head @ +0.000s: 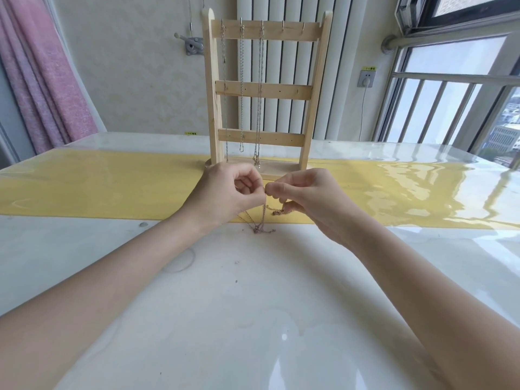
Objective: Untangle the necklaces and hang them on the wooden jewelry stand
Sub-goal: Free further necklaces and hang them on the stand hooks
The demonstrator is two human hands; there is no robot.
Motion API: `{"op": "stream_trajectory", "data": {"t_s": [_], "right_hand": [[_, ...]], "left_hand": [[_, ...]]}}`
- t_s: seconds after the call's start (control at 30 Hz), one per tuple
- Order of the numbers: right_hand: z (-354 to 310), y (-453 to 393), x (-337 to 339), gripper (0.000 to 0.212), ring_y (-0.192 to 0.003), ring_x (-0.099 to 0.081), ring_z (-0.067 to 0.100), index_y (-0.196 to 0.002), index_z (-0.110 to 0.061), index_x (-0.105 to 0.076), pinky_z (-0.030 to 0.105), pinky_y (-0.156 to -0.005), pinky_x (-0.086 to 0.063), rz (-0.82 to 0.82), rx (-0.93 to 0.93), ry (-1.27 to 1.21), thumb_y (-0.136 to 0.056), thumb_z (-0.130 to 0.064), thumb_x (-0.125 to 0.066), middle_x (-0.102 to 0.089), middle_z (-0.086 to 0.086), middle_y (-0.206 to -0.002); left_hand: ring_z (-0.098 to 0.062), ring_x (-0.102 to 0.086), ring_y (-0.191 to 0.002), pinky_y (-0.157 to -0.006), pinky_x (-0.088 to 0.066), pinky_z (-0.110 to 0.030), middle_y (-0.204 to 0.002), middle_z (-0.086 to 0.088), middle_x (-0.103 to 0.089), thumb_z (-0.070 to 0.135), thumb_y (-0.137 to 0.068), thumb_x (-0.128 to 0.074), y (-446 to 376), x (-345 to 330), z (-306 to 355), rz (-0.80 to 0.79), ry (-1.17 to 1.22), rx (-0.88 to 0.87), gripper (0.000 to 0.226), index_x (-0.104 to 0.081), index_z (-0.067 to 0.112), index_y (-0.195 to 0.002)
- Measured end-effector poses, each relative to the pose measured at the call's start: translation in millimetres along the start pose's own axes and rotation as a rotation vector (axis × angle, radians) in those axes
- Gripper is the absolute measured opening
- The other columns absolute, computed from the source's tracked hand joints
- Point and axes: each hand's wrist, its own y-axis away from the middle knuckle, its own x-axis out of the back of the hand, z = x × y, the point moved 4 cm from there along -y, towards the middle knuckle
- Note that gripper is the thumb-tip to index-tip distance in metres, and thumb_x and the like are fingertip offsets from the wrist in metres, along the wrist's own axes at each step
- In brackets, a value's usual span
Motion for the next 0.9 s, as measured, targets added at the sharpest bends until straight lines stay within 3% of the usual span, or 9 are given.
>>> {"op": "stream_trajectory", "data": {"t_s": [0.17,0.37,0.5,0.67,0.9], "right_hand": [[1,3,-2,0.01,-0.065,-0.049,0.012,-0.075,-0.001,-0.067,0.019,-0.06,-0.048,-0.057,-0.056,-0.075,-0.084,-0.005,-0.068,-0.056,0.0,-0.065],[1,4,-5,0.025,-0.059,-0.045,0.01,-0.062,-0.006,-0.06,0.021,-0.059,-0.043,-0.071,-0.083,-0.135,-0.087,0.0,-0.061,-0.048,0.0,-0.06],[5,4,-12,0.018,-0.06,-0.042,0.011,-0.071,-0.007,-0.055,0.022,-0.058,-0.038,-0.101,-0.169,-0.213,-0.087,0.001,-0.052,-0.047,0.0,-0.059],[8,5,-19,0.015,-0.061,-0.041,0.01,-0.079,-0.008,-0.053,0.019,-0.056,-0.039,-0.143,-0.244,-0.329,-0.087,0.001,-0.044,-0.045,0.002,-0.07],[6,5,-22,0.017,-0.064,-0.039,0.013,-0.075,-0.009,-0.052,0.02,-0.054,-0.038,-0.109,-0.226,-0.382,-0.086,0.001,-0.043,-0.044,0.004,-0.073]], "left_hand": [[-0.002,-0.047,-0.052,-0.055,-0.039,-0.009,-0.051,0.016,-0.053,0.001,-0.071,-0.067,1,0,3,0.004,-0.058,-0.096,0.026,-0.056,0.023,-0.06],[-0.004,-0.046,-0.051,-0.054,-0.039,-0.011,-0.051,0.012,-0.05,0.017,-0.066,-0.058,2,0,10,0.026,-0.086,-0.172,0.01,-0.054,0.025,-0.061],[-0.008,-0.047,-0.055,-0.054,-0.041,-0.018,-0.056,0.009,-0.051,0.02,-0.068,-0.056,3,-2,14,0.021,-0.154,-0.276,0.004,-0.056,0.017,-0.065],[-0.012,-0.048,-0.058,-0.054,-0.041,-0.021,-0.059,0.005,-0.054,0.025,-0.069,-0.049,4,-4,19,0.021,-0.216,-0.382,0.018,-0.06,0.01,-0.067],[-0.013,-0.044,-0.056,-0.053,-0.041,-0.027,-0.055,0.004,-0.05,0.022,-0.066,-0.052,4,-3,18,0.122,-0.234,-0.414,0.014,-0.059,0.01,-0.064]]}}
